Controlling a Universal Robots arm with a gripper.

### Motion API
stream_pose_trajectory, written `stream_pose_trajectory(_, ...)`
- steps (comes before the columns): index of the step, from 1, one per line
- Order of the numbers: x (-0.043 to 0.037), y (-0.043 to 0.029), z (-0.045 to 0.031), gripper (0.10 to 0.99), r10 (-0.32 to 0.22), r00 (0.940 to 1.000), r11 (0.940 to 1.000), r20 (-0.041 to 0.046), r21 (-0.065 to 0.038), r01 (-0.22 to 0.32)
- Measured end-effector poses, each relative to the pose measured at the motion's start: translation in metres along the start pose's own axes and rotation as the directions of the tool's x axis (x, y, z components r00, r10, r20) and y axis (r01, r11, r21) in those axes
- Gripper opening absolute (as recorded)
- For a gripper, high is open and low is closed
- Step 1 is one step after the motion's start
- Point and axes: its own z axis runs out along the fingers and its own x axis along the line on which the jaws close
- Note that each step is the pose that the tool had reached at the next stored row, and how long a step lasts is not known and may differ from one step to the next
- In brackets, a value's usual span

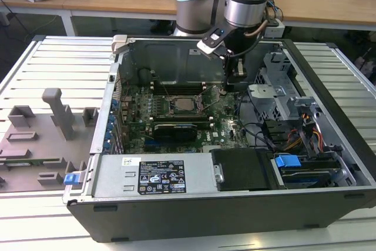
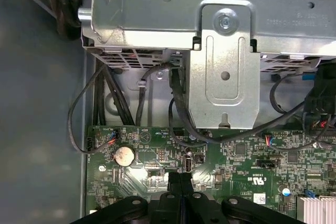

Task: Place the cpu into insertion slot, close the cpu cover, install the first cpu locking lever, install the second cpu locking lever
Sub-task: 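Close the cpu cover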

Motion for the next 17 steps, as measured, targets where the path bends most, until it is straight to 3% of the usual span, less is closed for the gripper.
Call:
stream_pose_trajectory(4, 0.0002, 0.0001, 0.0056, 0.106, 0.0, 1.0, 1.0, -0.0009, 0.001, 0.0)
stream_pose_trajectory(5, 0.0003, 0.0003, 0.0062, 0.106, -0.001, 1.0, 1.0, -0.0015, 0.008, 0.001)
stream_pose_trajectory(7, 0.0003, 0.0009, 0.0071, 0.106, -0.001, 1.0, 0.9994, -0.0019, 0.034, 0.001)
stream_pose_trajectory(9, 0.0003, 0.002, 0.0083, 0.106, -0.002, 1.0, 0.9976, -0.0025, 0.069, 0.003)
stream_pose_trajectory(15, 0.0004, 0.0019, 0.0084, 0.106, -0.002, 1.0, 0.9975, -0.0028, 0.07, 0.002)
stream_pose_trajectory(17, 0.0006, -0.0035, 0.0083, 0.106, -0.002, 1.0, 0.9975, -0.0034, 0.07, 0.003)
